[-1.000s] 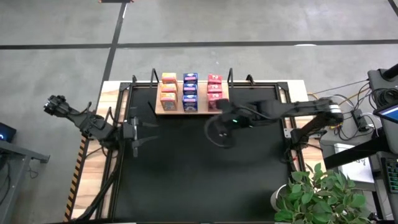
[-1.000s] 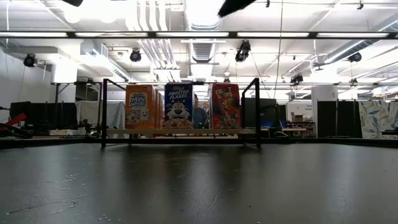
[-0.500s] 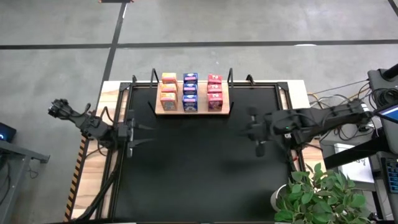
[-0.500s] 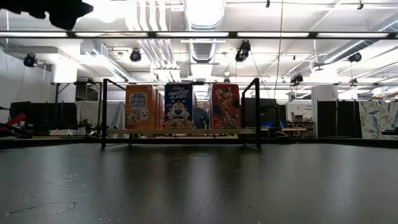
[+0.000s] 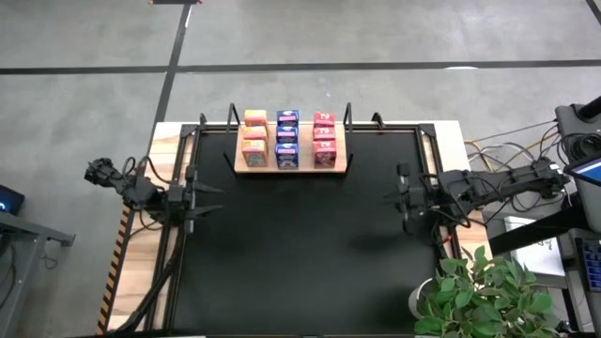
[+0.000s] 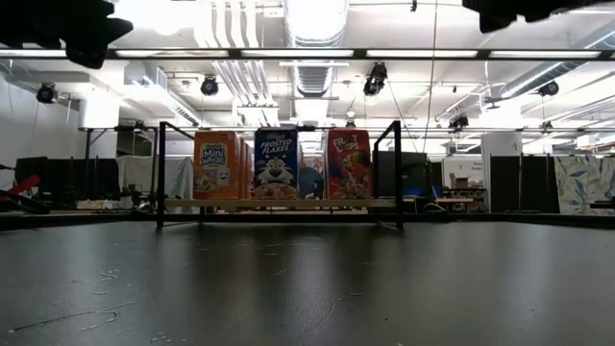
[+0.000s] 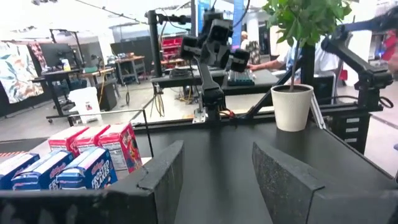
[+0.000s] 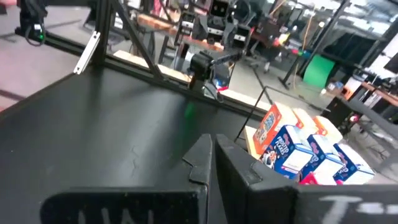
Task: Stack cereal on shelf
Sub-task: Return to Home Position
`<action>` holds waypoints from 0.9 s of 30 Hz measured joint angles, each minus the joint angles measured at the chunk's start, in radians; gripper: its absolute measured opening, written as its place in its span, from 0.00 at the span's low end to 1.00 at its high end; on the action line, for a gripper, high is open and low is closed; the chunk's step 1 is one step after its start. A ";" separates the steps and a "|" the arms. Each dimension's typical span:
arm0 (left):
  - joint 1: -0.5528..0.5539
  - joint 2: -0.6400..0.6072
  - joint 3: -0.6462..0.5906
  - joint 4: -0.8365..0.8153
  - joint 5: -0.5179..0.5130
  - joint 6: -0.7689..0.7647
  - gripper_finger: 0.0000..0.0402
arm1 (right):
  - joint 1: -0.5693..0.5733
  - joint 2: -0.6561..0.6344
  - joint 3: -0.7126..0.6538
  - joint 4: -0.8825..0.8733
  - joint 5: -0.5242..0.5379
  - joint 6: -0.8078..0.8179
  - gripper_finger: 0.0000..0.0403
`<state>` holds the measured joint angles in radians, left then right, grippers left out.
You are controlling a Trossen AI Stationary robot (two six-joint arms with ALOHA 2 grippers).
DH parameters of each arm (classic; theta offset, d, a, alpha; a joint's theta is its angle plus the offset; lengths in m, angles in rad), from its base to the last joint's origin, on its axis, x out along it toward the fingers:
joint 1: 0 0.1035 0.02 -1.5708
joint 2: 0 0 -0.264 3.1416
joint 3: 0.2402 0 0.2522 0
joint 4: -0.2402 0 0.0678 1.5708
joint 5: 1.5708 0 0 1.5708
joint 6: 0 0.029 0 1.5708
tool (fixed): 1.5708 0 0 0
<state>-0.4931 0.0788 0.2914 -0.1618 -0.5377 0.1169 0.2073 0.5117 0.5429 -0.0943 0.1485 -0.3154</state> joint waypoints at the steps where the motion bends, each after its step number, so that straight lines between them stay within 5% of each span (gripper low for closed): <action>1: 0.000 -0.017 -0.009 0.000 0.000 0.003 0.43 | 0.000 -0.016 -0.024 0.020 0.000 -0.001 0.03; 27: 0.002 -0.079 -0.096 0.013 -0.002 0.002 0.43 | 0.000 -0.500 -0.406 0.156 0.002 -0.015 0.03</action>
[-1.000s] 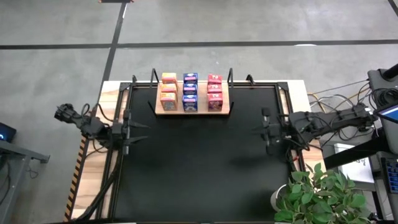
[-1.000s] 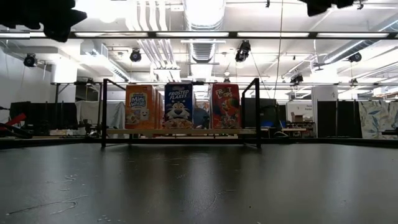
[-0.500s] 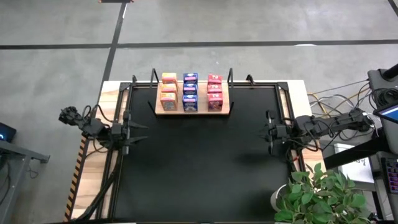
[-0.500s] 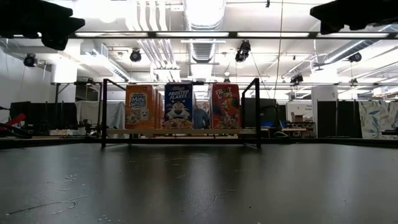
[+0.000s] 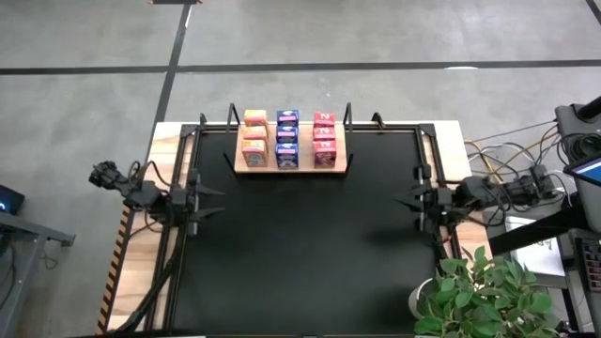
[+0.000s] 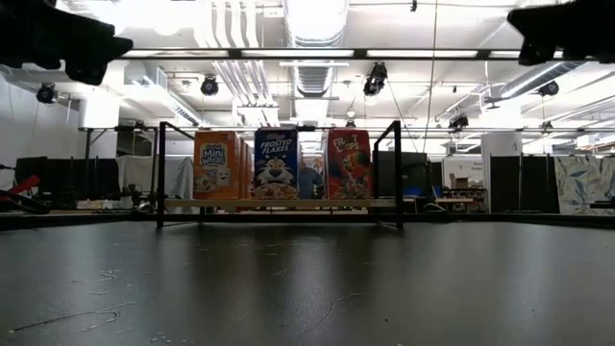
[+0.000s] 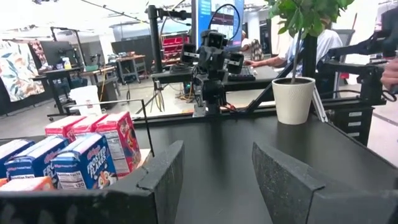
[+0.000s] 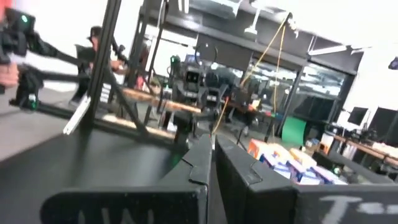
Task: Stack cereal on shelf
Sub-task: Return to Home Position
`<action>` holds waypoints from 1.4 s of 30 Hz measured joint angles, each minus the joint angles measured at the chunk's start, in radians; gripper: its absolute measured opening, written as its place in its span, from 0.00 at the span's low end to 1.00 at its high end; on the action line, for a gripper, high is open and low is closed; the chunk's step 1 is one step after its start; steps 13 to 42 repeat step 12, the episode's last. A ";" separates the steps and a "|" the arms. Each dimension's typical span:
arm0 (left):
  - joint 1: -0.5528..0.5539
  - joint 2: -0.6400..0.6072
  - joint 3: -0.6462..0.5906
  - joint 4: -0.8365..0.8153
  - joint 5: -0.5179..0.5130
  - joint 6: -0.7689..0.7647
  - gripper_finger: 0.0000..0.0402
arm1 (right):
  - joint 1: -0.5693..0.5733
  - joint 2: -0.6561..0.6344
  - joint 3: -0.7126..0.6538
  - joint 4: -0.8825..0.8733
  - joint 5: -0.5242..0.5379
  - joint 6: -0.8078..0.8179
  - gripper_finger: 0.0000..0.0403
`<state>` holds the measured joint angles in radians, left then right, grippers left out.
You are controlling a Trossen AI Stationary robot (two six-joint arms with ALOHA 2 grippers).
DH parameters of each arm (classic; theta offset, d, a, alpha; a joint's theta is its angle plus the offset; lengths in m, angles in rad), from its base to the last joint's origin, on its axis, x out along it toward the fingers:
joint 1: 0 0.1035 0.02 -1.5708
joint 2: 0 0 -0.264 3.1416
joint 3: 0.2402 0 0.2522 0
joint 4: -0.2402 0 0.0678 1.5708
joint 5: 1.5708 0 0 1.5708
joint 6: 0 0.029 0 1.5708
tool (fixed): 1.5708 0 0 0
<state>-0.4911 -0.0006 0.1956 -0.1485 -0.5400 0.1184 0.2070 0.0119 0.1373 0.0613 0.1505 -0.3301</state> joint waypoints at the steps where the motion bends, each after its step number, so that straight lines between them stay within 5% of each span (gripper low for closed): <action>1: 0.000 0.000 -0.009 0.008 0.000 -0.001 0.43 | 0.000 -0.011 -0.009 0.004 -0.001 -0.003 0.03; 12: 0.000 0.001 -0.136 0.091 0.003 -0.032 0.43 | -0.003 -0.004 -0.125 0.086 0.000 -0.025 0.03; 42: 0.000 0.001 -0.136 0.091 0.003 -0.032 0.43 | -0.003 -0.004 -0.125 0.086 0.000 -0.025 0.03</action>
